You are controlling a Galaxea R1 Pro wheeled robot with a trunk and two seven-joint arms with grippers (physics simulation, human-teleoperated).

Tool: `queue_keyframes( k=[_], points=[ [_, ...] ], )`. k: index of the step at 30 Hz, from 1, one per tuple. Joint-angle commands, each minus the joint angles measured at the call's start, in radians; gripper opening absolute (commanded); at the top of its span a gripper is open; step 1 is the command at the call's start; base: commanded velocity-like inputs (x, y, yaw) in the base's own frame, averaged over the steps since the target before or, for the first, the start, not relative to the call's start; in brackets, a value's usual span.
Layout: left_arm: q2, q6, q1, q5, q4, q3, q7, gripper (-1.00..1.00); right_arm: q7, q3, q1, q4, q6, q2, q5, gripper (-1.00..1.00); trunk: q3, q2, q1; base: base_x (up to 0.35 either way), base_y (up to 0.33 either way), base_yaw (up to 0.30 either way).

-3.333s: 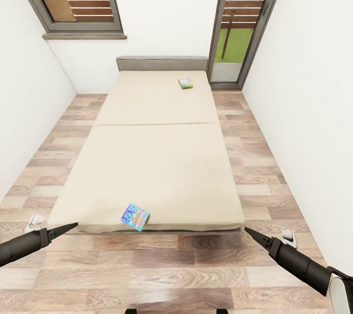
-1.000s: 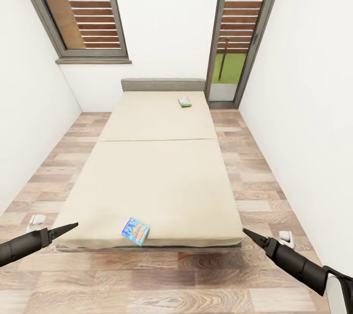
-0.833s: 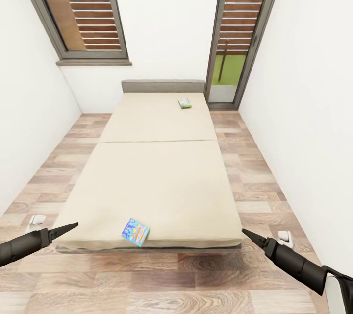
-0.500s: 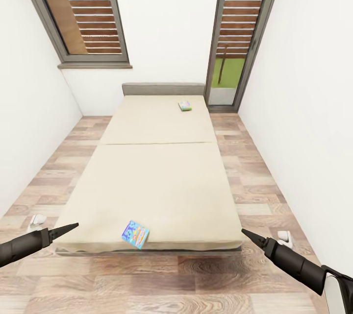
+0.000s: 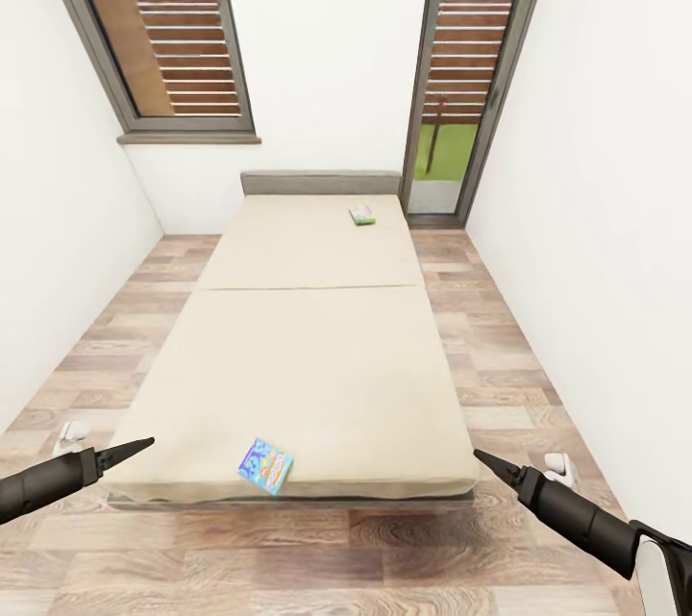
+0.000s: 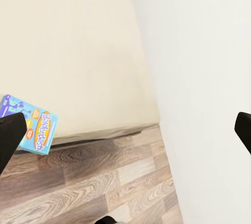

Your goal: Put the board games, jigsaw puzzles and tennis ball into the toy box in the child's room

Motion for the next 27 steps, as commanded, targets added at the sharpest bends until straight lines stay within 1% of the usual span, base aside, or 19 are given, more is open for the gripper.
queue_keyframes(
  k=[1, 27],
  points=[
    [0.000, 0.010, -0.001, -0.003, 0.000, 0.001, -0.005, 1.00, 0.006, -0.002, -0.001, 0.000, 0.004, 0.001, 0.004, 1.00, 0.000, -0.002, 0.001, 0.000, 0.000, 0.000],
    [-0.001, 0.010, -0.001, -0.003, 0.000, -0.001, -0.005, 1.00, 0.006, -0.002, 0.000, 0.012, 0.004, 0.002, 0.006, 1.00, 0.043, -0.002, 0.001, 0.000, 0.000, 0.000]
  ],
)
